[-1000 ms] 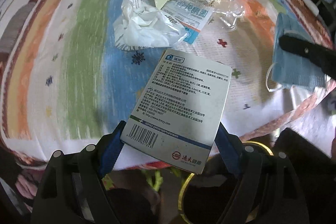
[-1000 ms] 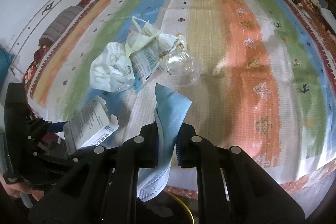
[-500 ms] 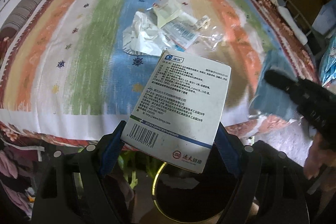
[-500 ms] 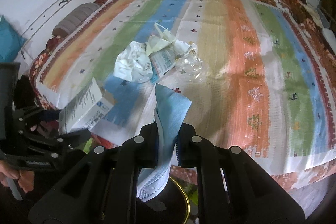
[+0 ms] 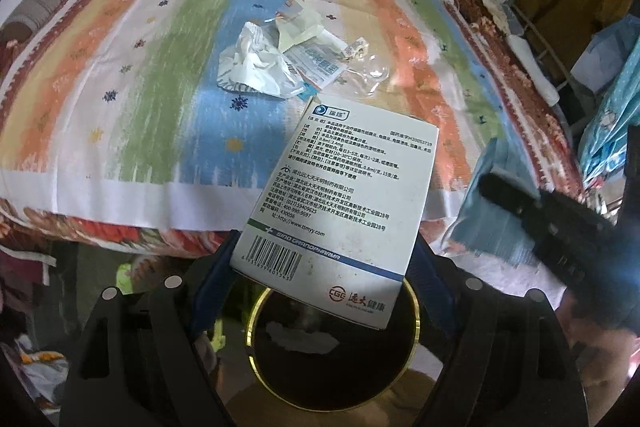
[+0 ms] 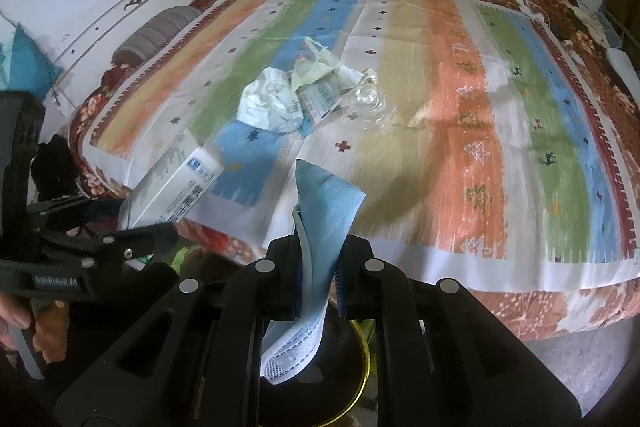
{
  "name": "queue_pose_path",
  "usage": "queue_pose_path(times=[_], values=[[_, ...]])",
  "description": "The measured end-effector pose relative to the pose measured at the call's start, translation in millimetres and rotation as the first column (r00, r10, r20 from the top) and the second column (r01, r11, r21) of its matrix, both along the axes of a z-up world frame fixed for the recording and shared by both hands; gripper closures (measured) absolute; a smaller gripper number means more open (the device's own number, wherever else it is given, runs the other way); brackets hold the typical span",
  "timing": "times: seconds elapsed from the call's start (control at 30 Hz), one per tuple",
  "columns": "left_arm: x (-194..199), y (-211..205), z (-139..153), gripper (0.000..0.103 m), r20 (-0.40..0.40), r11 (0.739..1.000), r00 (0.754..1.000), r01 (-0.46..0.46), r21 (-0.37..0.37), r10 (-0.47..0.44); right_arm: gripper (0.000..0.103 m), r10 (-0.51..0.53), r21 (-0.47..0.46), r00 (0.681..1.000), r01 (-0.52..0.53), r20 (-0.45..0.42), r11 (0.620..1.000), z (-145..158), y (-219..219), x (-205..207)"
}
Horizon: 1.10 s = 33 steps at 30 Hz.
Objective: Collect trash
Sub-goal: 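Carry the medicine box in the left tool and the mask in the right tool over the bin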
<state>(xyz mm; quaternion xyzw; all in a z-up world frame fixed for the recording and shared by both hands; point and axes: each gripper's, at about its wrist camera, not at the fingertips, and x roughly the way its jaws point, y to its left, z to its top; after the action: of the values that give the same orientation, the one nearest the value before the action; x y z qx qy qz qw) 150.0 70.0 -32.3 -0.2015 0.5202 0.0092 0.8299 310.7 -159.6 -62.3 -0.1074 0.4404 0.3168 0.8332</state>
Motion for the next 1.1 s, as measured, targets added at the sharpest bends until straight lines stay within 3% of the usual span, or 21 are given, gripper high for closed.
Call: queue_pose_path(times=[0.57, 0.9, 1.1], values=[[-45, -17, 5, 0.024, 0.067, 0.997, 0.998, -0.018, -0.075, 0.023, 0.092, 0.051, 0.000, 0.999, -0.051, 0.004, 0.999, -11, -15, -64], [-64, -24, -12, 0.025, 0.035, 0.992, 0.999, -0.037, -0.122, 0.041, 0.092, 0.058, -0.005, 0.997, -0.058, -0.047, 0.998, -31, -26, -86], [-74, -25, -35, 0.025, -0.033, 0.981, 0.996, -0.089, -0.172, 0.084, 0.092, 0.044, -0.019, 0.993, -0.047, -0.106, 0.999, -52, -32, -94]])
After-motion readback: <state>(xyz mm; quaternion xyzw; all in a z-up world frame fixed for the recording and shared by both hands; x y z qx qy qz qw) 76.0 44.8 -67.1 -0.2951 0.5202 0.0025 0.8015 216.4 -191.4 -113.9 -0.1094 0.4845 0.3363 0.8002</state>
